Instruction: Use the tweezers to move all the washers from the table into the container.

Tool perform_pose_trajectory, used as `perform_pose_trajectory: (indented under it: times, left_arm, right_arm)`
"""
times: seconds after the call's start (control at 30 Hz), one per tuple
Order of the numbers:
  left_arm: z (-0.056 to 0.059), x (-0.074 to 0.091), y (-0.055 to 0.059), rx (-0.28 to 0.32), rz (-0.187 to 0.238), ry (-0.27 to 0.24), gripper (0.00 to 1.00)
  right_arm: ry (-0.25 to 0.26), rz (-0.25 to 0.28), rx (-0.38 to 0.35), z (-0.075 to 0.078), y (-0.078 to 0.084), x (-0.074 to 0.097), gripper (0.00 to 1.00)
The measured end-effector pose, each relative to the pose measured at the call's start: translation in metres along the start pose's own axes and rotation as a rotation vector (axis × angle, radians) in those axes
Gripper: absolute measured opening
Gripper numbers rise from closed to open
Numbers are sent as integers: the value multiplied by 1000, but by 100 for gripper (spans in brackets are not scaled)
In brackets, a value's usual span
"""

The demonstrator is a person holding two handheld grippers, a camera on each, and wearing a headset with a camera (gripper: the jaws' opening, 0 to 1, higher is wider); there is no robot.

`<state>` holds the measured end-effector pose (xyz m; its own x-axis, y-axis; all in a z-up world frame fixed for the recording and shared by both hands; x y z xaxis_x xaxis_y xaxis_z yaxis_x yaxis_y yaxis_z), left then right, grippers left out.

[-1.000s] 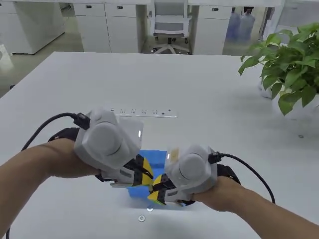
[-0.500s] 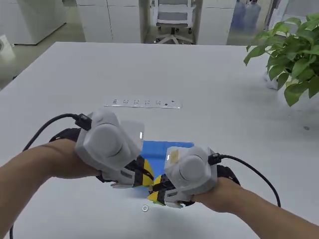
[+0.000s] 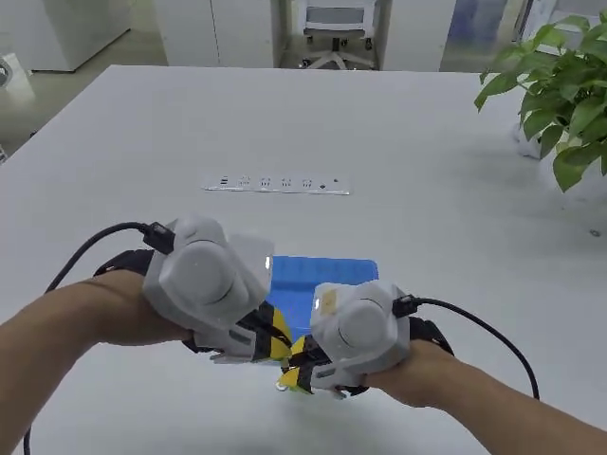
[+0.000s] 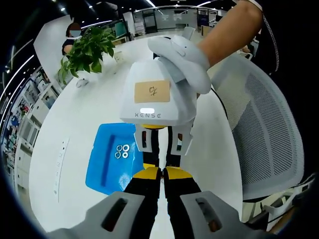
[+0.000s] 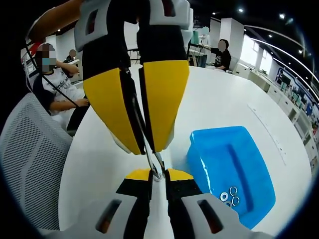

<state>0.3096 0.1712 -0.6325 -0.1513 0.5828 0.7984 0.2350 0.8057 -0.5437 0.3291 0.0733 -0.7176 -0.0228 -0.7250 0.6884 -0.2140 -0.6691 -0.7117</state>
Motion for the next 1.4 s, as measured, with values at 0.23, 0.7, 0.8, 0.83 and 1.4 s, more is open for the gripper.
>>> perform_pose_trajectory:
  times: [0.23, 0.7, 0.8, 0.83, 1.4]
  left_arm:
    - [3, -2, 7, 17, 0, 6, 7]
    - [1, -5, 12, 41, 9, 17, 7]
    - [1, -5, 10, 44, 19, 15, 7]
    - [1, -5, 10, 44, 20, 17, 7]
    - [3, -6, 14, 43, 5, 29, 7]
  right_arm:
    - [-15, -9, -2, 0, 3, -6, 12]
    - [-29, -9, -19, 1, 5, -12, 12]
    - [-27, -1, -23, 0, 4, -10, 12]
    - [-28, -1, -22, 0, 4, -10, 12]
    - [-37, -12, -16, -3, 4, -13, 12]
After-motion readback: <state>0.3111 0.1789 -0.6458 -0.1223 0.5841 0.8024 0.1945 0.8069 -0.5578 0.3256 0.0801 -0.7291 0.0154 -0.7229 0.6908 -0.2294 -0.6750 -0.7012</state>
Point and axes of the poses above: the centre of the closed fingertips' face, and the gripper's own axes: x roughly backward along the fingers, z roughly to its right, y roughly out of its underside, the point moved 10 cm from there along x, roughly backward along the fingers, and after that the axes turned 14 degrees about -x, right-handed, at the moved point
